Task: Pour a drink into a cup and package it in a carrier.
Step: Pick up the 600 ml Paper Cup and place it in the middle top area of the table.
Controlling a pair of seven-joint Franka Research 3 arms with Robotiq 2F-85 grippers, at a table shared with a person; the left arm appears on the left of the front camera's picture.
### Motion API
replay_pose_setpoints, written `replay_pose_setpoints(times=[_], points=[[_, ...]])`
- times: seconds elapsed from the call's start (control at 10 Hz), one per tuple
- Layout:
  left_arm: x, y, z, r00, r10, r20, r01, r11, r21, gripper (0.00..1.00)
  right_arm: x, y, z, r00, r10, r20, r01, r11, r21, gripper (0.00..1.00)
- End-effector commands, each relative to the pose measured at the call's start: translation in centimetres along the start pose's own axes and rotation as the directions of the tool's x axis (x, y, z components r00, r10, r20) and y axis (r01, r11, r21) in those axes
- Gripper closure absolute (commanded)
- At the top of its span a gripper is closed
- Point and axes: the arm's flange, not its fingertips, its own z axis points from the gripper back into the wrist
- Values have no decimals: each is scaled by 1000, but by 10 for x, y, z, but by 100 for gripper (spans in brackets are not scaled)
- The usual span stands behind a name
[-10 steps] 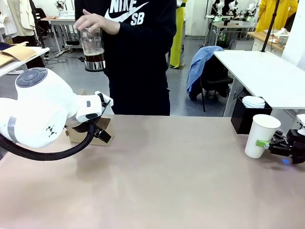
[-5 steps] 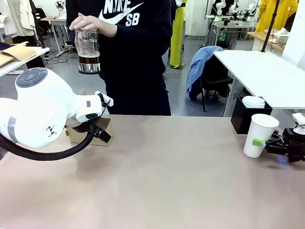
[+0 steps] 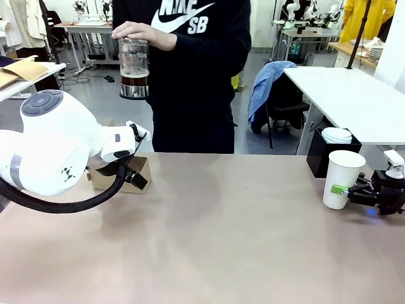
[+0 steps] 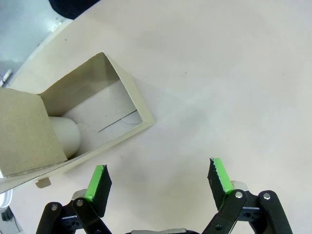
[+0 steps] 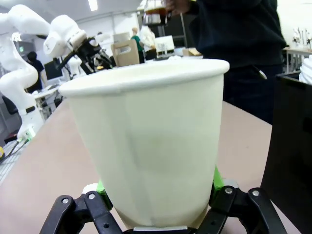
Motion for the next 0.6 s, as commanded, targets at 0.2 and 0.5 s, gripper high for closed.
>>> replay_pose_setpoints(times=[0.2, 0.5], points=[[0, 0, 0, 1000, 0, 0, 0, 1000, -1, 0, 1, 1, -4, 1000, 0, 27, 1, 1000, -6, 20], [0, 0, 0, 1000, 0, 0, 0, 1000, -1, 0, 28, 22, -25, 999, 37, 19, -36, 998, -52, 20]])
